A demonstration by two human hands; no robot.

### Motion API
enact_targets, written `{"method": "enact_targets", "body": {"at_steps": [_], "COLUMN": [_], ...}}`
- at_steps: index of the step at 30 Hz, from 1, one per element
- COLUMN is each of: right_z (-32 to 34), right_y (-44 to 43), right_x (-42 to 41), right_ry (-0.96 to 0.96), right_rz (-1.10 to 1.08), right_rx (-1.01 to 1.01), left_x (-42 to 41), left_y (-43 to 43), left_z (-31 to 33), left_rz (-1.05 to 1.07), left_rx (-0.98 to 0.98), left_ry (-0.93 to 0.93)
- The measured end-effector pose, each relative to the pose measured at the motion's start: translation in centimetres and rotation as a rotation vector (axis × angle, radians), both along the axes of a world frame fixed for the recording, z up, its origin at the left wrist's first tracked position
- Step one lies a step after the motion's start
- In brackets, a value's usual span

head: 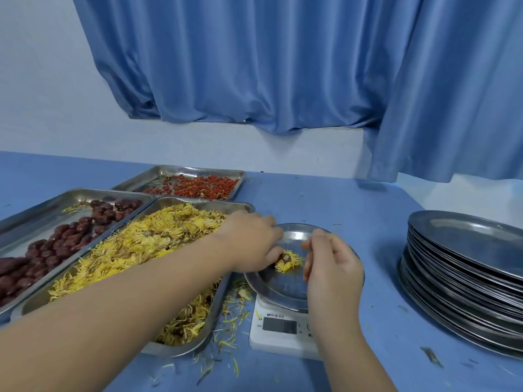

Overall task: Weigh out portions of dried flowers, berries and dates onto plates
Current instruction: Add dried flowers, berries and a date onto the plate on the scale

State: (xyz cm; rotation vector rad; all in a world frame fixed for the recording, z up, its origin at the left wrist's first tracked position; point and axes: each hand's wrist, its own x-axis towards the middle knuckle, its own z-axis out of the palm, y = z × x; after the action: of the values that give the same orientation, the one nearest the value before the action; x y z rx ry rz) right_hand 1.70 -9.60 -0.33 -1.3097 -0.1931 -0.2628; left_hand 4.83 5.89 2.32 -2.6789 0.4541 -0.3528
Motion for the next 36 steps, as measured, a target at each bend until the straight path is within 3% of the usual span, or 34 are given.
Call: {"method": "enact_targets", "body": {"at_steps": [3, 6, 10, 17, 23, 26, 29, 36], "right_z": [0.7, 3.9, 7.2, 6.3, 4.3, 3.9, 3.8, 3.7], "right_y": [0.1, 0.1, 0.2, 0.8, -0.1, -0.4, -0.8, -0.9], "right_x": [0.0, 1.8, 6.2, 13.2, 16.0, 16.7, 17.2, 17.2], "right_ry": [-0.15, -0.333, -0.396, -0.418, -0.415, -0.417, -0.435, -0.422], "right_rz": [0.047, 0.222, 0.466, 0.316, 0.335, 0.339, 0.311, 0.319], "right_rx": [-0.118, -0.438, -0.819, -1.175, -1.29, -1.304, -1.293, -1.24], "left_x": [0.5, 2.1, 5.1, 9.5, 14.4, 17.1, 19.0, 21.2], "left_y": [1.3, 3.9, 9.3, 17.8, 21.6, 22.4, 22.5, 20.5], "left_z": [0.7, 1.7, 3.0, 3.5, 1.2, 1.0, 0.6, -2.3], "left_rz": [-0.026, 0.042, 0.224, 0.633, 0.713, 0.752, 0.761, 0.825], "left_rx": [0.059, 0.125, 0.155, -0.114, -0.35, -0.348, -0.431, -0.393], "left_ry": [-0.047, -0.078, -0.045, 0.032, 0.209, 0.321, 0.322, 0.411]}}
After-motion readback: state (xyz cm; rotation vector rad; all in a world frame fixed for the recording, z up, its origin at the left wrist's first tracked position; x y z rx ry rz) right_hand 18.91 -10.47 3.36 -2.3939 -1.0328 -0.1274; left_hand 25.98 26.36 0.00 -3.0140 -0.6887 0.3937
